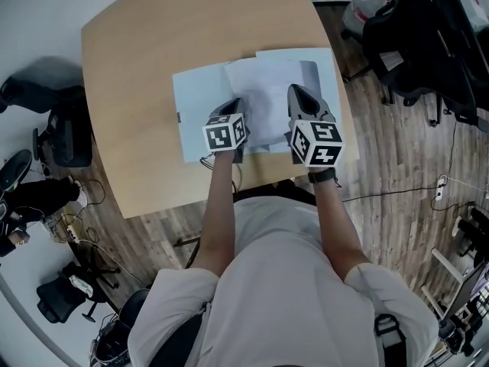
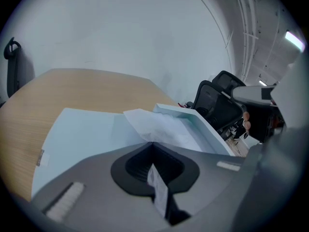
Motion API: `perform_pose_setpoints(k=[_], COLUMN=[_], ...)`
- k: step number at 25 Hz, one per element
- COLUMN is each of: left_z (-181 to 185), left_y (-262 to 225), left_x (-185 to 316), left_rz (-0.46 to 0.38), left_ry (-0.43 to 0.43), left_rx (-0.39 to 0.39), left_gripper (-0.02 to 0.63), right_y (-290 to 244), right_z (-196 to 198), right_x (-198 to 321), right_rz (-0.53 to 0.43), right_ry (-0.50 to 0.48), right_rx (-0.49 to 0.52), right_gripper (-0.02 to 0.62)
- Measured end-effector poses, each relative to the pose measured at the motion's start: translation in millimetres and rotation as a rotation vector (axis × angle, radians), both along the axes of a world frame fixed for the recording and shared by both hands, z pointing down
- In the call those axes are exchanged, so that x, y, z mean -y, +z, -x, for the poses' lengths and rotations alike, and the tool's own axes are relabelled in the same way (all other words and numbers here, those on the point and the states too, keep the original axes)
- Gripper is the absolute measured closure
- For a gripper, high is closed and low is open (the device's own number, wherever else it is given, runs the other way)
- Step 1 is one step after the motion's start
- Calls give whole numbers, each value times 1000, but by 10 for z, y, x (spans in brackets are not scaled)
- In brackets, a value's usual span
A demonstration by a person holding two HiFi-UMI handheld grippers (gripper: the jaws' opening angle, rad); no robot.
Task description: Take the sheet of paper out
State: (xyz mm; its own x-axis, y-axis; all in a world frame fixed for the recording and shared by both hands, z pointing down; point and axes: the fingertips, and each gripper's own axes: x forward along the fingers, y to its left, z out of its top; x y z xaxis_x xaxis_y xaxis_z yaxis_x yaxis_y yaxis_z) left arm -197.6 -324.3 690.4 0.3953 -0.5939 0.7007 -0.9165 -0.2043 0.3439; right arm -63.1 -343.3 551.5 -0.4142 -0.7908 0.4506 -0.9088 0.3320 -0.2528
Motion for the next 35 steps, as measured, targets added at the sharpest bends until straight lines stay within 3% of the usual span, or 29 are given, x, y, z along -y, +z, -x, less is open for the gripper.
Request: perform_pose_setpoints(k=[18, 21, 30, 35], left_z=[478, 456, 253, -13], left_y=[-1120, -1398, -2280, -2748], left_x=[-96, -117, -172, -314], left_rz=[-230, -283, -460, -573], left_ry=[-130, -153, -170, -137], left_rx=[-21, -75, -141, -175], left_gripper=[597, 597, 597, 597], right_y=[-572, -709, -1310, -1679], right_z=[223, 198, 68, -52], right_x=[-190, -231, -361, -523], right_rz=[-129, -160, -286, -362], right_ry=[-73, -80, -82, -87], right_rx=[32, 36, 80, 103], right_gripper=[583, 583, 583, 583])
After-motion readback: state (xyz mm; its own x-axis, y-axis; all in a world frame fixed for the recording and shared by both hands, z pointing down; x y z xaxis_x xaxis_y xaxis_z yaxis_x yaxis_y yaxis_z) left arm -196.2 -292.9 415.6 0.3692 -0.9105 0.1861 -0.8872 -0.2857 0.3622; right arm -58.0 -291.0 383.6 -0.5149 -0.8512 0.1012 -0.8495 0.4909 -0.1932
